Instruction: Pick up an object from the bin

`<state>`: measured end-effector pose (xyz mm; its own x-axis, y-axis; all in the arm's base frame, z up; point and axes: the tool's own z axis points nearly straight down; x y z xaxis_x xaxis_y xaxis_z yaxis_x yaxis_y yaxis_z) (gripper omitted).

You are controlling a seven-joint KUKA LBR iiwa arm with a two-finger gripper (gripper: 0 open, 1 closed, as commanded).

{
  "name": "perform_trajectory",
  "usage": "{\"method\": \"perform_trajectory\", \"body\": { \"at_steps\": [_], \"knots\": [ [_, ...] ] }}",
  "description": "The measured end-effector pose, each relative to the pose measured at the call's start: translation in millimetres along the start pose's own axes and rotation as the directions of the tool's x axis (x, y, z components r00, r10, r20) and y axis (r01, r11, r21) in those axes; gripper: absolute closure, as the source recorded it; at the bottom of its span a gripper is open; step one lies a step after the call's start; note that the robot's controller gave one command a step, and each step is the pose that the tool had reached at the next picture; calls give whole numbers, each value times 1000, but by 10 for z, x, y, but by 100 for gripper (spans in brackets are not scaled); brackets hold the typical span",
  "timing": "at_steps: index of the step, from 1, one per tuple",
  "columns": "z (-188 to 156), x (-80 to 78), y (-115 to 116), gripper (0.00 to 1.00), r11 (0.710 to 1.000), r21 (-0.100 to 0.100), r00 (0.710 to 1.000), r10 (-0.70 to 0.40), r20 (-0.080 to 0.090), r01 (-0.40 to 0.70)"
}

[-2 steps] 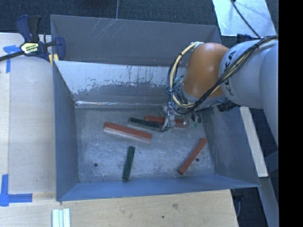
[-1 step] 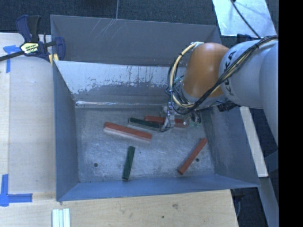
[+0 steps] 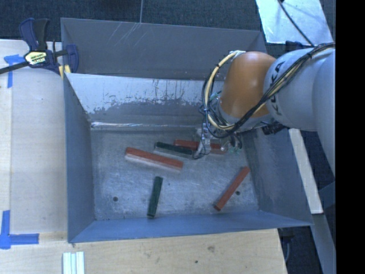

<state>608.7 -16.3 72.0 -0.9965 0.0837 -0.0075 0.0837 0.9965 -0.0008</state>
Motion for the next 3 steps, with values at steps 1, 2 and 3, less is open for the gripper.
{"method": "perform_trajectory", "body": {
  "at_steps": [1,2,3],
  "knots": [
    [0,0,0,100,1000,0,1000,0,0,0],
    [0,0,0,100,1000,0,1000,0,0,0],
    [0,0,0,100,1000,0,1000,0,0,0]
  ]
}}
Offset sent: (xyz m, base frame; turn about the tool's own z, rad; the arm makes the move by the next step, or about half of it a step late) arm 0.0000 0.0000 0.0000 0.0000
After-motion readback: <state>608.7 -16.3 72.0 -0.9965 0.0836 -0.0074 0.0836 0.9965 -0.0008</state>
